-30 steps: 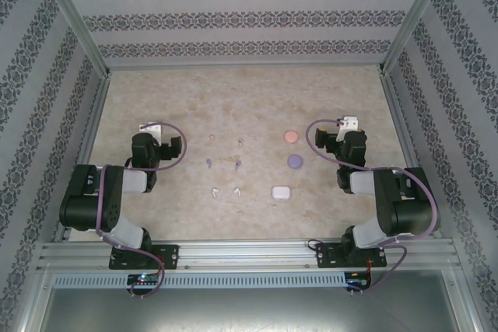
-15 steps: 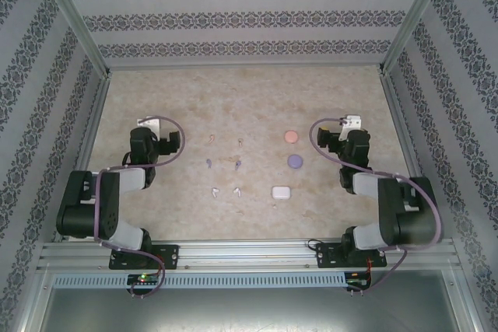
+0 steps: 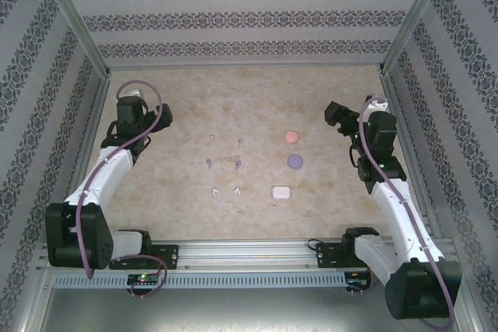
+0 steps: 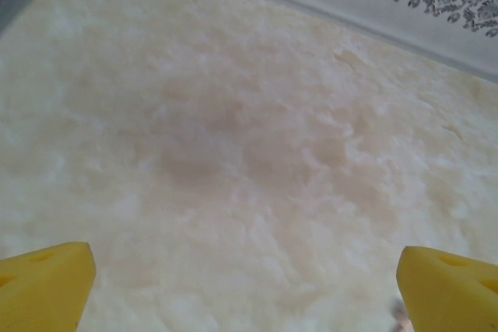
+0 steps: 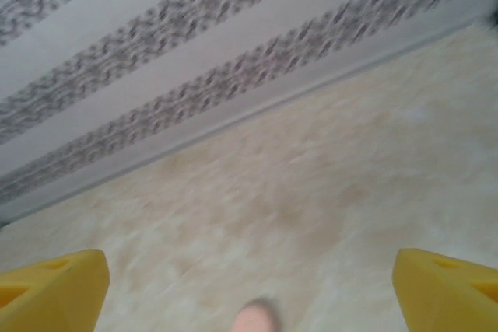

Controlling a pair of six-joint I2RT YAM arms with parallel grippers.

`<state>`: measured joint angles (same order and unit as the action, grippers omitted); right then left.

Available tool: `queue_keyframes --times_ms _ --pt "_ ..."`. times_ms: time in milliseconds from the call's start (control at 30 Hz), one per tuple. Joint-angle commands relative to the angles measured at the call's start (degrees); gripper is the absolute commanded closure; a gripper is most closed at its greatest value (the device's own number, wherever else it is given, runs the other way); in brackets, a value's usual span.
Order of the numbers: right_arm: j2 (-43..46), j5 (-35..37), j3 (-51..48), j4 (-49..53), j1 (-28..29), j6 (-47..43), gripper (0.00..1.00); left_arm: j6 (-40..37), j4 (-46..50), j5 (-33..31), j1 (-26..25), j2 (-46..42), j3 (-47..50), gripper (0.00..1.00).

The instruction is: Insert the wireless bluetooth earbuds into the charging case

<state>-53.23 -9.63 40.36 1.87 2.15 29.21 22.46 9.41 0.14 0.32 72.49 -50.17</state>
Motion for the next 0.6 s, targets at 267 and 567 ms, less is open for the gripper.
queue_keyframes --times_ms 267,567 --pt "-9.9 9.3 7.9 39.7 25.9 10.9 0.18 19.8 16.8 9.4 -5.0 0.7 -3.3 0.01" --pt "-27.1 15.1 15.1 46.0 38.7 15.6 0.2 24.6 14.3 6.8 -10.6 -3.2 1.7 0.01"
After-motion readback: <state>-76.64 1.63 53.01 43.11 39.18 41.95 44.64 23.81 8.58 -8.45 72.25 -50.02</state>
